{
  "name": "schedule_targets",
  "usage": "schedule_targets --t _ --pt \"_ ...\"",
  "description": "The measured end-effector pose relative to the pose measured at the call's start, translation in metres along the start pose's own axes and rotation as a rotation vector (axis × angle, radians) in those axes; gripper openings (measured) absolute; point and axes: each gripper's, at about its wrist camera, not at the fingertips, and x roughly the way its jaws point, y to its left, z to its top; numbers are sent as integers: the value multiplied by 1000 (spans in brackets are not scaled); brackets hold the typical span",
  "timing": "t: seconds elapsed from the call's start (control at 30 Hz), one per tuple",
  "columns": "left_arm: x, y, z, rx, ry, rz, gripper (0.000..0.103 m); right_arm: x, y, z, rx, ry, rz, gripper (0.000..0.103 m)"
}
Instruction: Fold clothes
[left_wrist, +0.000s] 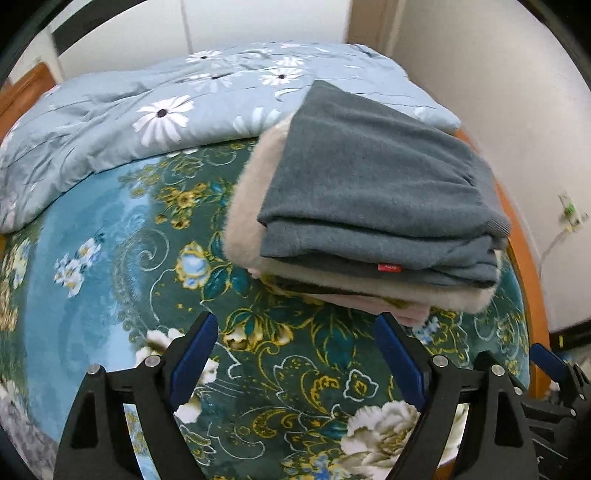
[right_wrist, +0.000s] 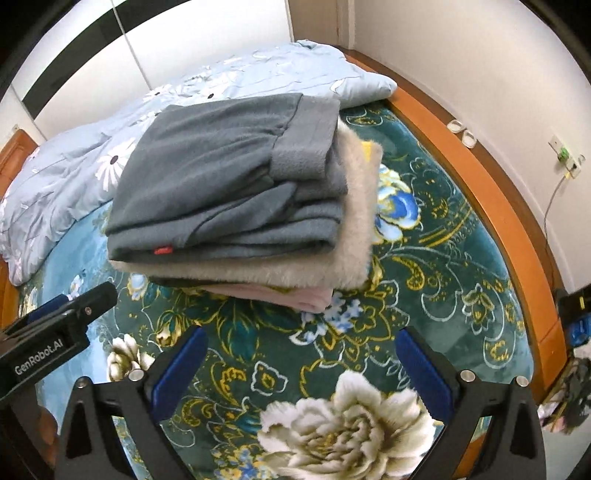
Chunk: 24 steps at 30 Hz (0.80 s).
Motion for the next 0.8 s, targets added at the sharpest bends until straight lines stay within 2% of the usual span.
schedule_targets --t 0.1,0.23,0.43,0.8 --pt "0 -11 0 -24 -9 48 87 4 -10 8 -46 2 23 103" --pt "-5 -35 -5 -30 -12 75 87 8 -26 19 -125 8 58 103" --pt "-4 -72 -23 -24 23 156 87 16 -46 29 -209 21 105 103" --pt "-16 -80 -35 -106 41 278 87 17 -47 35 -337 13 198 103"
